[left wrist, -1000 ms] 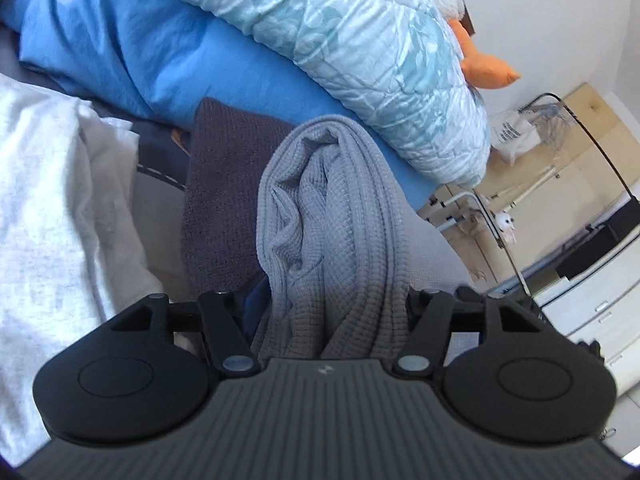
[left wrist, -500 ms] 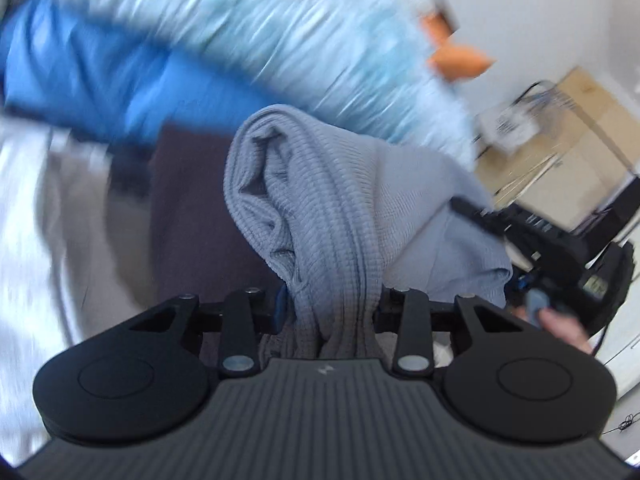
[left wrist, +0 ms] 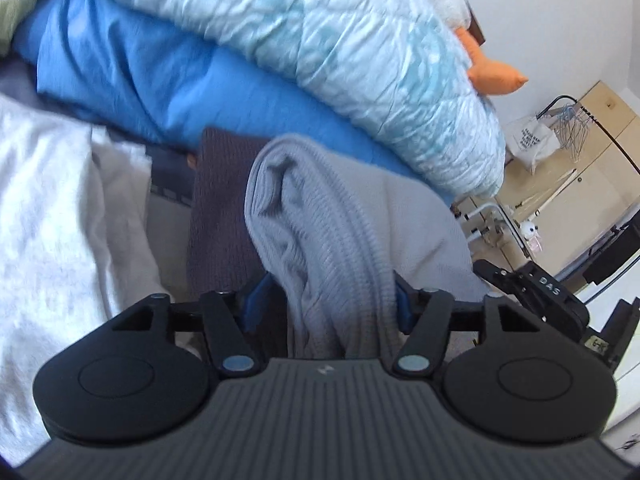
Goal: Fold clothes
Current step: 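Carry the sweatshirt with both grippers onto the dark folded clothes stack, then open both grippers and release the sweatshirt on the stack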
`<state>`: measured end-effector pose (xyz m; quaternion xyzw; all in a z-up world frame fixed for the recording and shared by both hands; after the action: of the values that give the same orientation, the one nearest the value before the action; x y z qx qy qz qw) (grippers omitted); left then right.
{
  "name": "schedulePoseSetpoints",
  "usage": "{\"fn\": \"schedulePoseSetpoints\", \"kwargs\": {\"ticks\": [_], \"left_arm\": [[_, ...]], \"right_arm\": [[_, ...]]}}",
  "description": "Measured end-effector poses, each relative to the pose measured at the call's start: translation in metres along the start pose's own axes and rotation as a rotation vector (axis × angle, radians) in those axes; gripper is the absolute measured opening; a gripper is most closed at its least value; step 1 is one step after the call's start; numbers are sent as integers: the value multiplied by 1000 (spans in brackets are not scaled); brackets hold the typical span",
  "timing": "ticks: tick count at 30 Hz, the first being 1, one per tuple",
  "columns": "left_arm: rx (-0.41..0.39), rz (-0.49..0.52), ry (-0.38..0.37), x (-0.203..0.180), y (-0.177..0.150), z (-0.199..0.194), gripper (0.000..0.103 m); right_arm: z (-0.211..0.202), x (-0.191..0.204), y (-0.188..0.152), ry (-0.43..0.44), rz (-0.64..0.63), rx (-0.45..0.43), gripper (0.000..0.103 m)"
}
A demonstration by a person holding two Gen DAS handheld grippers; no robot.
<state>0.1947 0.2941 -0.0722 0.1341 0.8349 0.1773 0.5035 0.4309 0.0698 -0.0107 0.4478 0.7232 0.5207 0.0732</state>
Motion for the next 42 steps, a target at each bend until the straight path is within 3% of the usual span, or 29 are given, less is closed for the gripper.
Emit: {"fn": "schedulePoseSetpoints", "kwargs": {"ticks": [4,6,7,8,10,14,16,18,20,21,24,26,28,29,33,34,39,42], "left_arm": [[10,-41,-38,8,4,5,64],[-8,-52,-62,11,8,4,46],[-18,-57,-74,12,10,3,42],[-27,-63,-86,13,12,2,40],[-45,-74,-110,16,16,1,39],[-30,-45,-88,17,20,2,40],[25,-27,-46,16,18,3,46],[79,-10,-4,14,16,4,56],[128,13,38,12,15,4,60],[137,46,60,8,16,-3,59],[112,182,117,-7,16,-18,60],[105,233,144,-12,14,-21,60],[132,210,139,-8,10,-16,60],[144,201,143,-5,8,-12,64],[157,201,176,2,4,-3,83],[156,204,182,3,5,-3,84],[192,249,135,-20,-4,-17,85],[218,289,93,-43,-12,-30,82]], "right_arm": [[9,-6,-13,-93,-7,78,78],[14,-8,-21,-21,20,102,57],[16,-10,-24,13,30,110,37],[13,-9,-23,32,24,91,29],[0,-11,-17,92,73,44,25],[-32,-17,-11,262,373,10,24],[-41,-7,-12,155,252,24,25],[-39,-1,-21,61,161,15,34],[-38,4,-30,-33,71,5,54],[-37,7,-34,-80,25,1,57],[-38,15,-46,-215,-108,-17,58],[-53,24,-49,-217,-151,-78,59],[-58,38,-53,-174,-226,-111,66],[-57,43,-58,-160,-264,-95,71],[-44,53,-84,-140,-388,-43,71],[-40,51,-90,-136,-391,-45,70],[-49,20,-95,-87,-132,-15,72],[-70,25,-93,-180,-195,50,72]]}}
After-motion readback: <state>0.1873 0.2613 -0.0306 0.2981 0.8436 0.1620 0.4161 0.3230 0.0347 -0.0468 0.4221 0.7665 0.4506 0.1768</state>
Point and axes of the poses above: each gripper's, at about its wrist camera, not at the fingertips, and z roughly the way its jaws point, x to its left, y to its top, the point moved 4 cm from there along z, roughly the way its jaws point, and after that the axes turned 9 degrees about -z, right-handed, at the moved point
